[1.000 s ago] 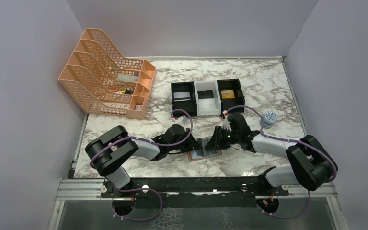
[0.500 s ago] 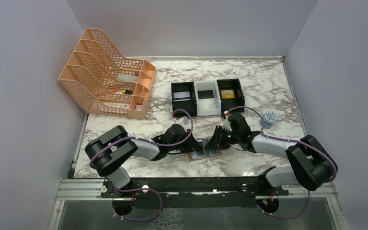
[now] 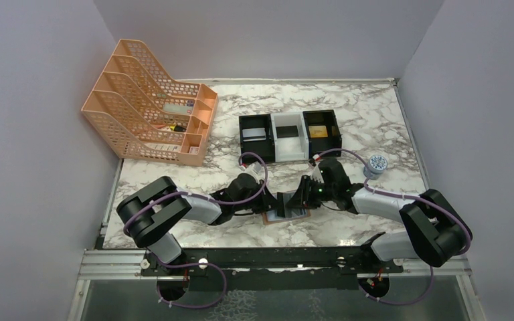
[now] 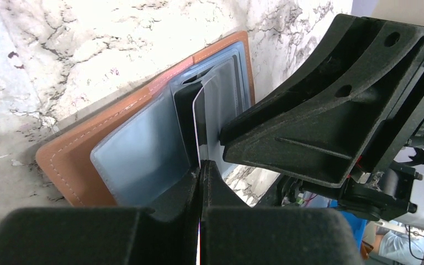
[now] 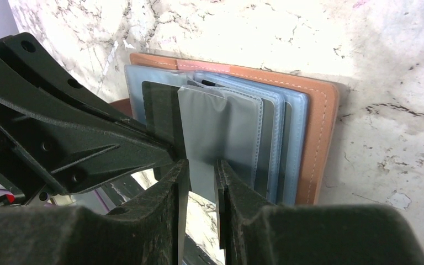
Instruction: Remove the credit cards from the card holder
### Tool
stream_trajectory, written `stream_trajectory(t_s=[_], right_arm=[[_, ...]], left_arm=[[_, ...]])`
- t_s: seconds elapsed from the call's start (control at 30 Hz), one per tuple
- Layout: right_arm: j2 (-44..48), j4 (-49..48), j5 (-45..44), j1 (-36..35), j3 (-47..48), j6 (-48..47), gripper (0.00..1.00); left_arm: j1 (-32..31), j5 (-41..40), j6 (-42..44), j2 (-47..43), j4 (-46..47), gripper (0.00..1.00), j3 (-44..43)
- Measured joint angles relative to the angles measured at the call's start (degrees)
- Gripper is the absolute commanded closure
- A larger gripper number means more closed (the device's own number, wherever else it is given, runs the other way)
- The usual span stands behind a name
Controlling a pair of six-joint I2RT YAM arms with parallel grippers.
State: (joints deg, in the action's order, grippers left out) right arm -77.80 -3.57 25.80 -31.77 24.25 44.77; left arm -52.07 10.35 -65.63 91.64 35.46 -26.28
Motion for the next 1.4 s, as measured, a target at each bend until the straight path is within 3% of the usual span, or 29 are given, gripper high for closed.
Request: stream_trajectory(t_s=[0.3,0.43,0.7,1.23,1.4], right_arm=[[0.0,-0.5,-0.3,0.0,0.0,0.0,0.75],[0.0,-0.5,-0.3,0.0,0.0,0.0,0.75],[-0.1,-0.6,-0.4,0.0,0.0,0.0,0.75],[0.7,1.5,-2.6,-0.2,1.2,-1.8,0.74],[4.2,4.2,-3.9,-0.2,1.3,-3.2,0.67]], left_arm=[[0.1,0.4,-0.5,-0.5,0.9,0.84,0.9],[0.2,1.7,-0.2,0.3,0.5,0.82,0.2],[0.2,2.3,0.1,0.3,0.0,1.00,-0.3],[4.1,2.3,-2.9,-5.6,0.8,1.00,6.8],[5.6,2.2,-2.3,-10.2,-2.4,1.00,7.7]])
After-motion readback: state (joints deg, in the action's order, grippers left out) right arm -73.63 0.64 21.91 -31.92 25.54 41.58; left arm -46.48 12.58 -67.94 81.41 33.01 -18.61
